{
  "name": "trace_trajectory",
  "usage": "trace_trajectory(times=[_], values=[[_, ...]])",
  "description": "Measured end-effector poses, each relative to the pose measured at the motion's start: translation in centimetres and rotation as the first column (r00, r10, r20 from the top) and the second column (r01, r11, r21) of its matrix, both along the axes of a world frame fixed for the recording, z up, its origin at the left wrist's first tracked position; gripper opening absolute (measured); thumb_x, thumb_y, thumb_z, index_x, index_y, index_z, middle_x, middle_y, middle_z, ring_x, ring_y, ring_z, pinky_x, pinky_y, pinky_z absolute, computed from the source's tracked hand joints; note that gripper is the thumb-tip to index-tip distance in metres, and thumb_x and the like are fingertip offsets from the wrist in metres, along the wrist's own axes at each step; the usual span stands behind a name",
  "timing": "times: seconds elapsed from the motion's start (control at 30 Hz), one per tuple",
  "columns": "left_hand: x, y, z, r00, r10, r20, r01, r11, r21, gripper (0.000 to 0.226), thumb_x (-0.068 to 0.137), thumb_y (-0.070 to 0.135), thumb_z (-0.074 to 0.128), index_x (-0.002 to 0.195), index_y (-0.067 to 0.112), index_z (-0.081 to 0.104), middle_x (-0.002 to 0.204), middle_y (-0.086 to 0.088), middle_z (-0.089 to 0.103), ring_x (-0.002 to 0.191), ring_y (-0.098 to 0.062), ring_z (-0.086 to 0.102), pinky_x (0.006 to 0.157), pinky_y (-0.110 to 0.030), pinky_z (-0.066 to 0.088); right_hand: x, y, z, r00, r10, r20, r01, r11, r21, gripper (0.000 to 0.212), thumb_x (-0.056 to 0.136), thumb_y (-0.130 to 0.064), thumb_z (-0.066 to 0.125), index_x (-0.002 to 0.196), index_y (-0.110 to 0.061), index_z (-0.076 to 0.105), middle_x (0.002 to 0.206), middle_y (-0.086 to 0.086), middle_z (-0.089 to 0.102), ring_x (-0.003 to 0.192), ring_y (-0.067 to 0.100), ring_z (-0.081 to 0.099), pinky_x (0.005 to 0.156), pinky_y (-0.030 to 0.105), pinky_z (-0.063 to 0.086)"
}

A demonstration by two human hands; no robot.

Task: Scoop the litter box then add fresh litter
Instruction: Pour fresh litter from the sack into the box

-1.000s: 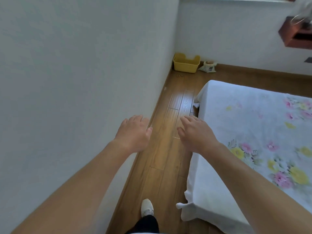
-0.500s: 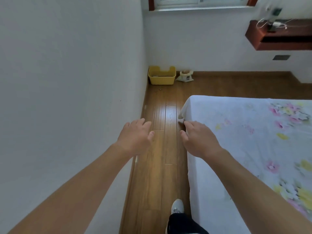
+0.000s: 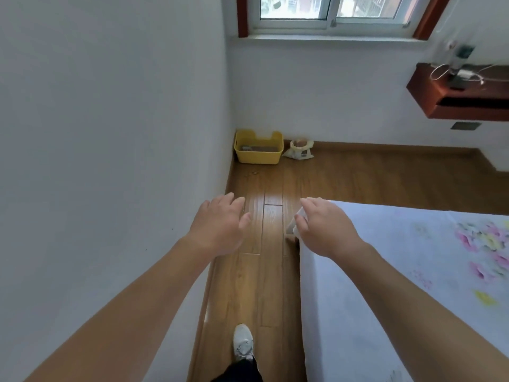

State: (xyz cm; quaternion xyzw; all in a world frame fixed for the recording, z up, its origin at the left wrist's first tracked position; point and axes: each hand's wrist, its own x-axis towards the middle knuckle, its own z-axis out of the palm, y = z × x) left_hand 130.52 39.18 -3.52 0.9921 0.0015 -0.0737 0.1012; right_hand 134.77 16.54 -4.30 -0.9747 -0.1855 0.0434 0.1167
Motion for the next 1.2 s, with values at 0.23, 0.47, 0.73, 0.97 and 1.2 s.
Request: trace_trajectory(times=[0.23,0.47,0.73,0.97,1.2], values=[[15.2,1.2,0.0,0.994,-0.101,-0.043,0.101,0.995,0.002,0.046,0.104,0.04,0.03,0.141,0.018,0.043,0.139,-0.004,0.049,0.131,-0.023,0.042,0.11,-0.04,0.032,12.0,0.6,-0.3,0.988,-0.148,-0.037,0.149,0.988,0.029,0.035,0.101,-0.032,0.037,0.116,-0.008,0.059,0.116,0.007,0.063,0.11,0.026,0.055,0.099,0.04,0.043],[31.1,1.3,-0.3,0.988,-0.14,-0.07,0.143,0.989,0.042,0.052,0.104,0.042,0.029,0.151,0.021,0.031,0.157,-0.003,0.033,0.146,-0.022,0.026,0.119,-0.041,0.022,27.2,0.4,-2.2,0.969,-0.241,-0.054,0.245,0.967,0.071,0.029,0.098,-0.029,0.037,0.096,-0.01,0.058,0.092,0.002,0.061,0.089,0.022,0.056,0.089,0.042,0.047],[49.4,0.2,-0.6,0.996,-0.068,-0.061,0.069,0.997,0.027,0.054,0.103,0.046,0.029,0.152,0.023,0.029,0.159,-0.001,0.03,0.149,-0.021,0.022,0.122,-0.044,0.018,46.4,-0.8,-1.6,0.981,-0.17,-0.09,0.174,0.984,0.034,0.038,0.102,-0.034,0.035,0.125,-0.012,0.056,0.126,0.005,0.06,0.118,0.023,0.053,0.105,0.038,0.039],[63.7,-0.1,-0.1,0.997,-0.049,-0.055,0.05,0.999,0.015,0.053,0.103,0.046,0.03,0.151,0.023,0.033,0.158,-0.002,0.034,0.147,-0.023,0.026,0.121,-0.045,0.022,60.8,-1.2,-0.6,0.987,-0.152,-0.06,0.152,0.988,0.002,0.041,0.102,-0.035,0.036,0.13,-0.012,0.054,0.132,0.005,0.058,0.125,0.023,0.05,0.108,0.039,0.037],[78.9,0.5,-2.4,0.995,-0.088,-0.056,0.089,0.996,0.017,0.053,0.103,0.045,0.029,0.15,0.022,0.033,0.158,-0.003,0.034,0.146,-0.023,0.027,0.12,-0.044,0.022,75.1,-0.4,-3.1,0.978,-0.192,-0.087,0.188,0.981,-0.049,0.042,0.102,-0.037,0.036,0.131,-0.013,0.054,0.133,0.005,0.057,0.125,0.025,0.05,0.107,0.038,0.038]])
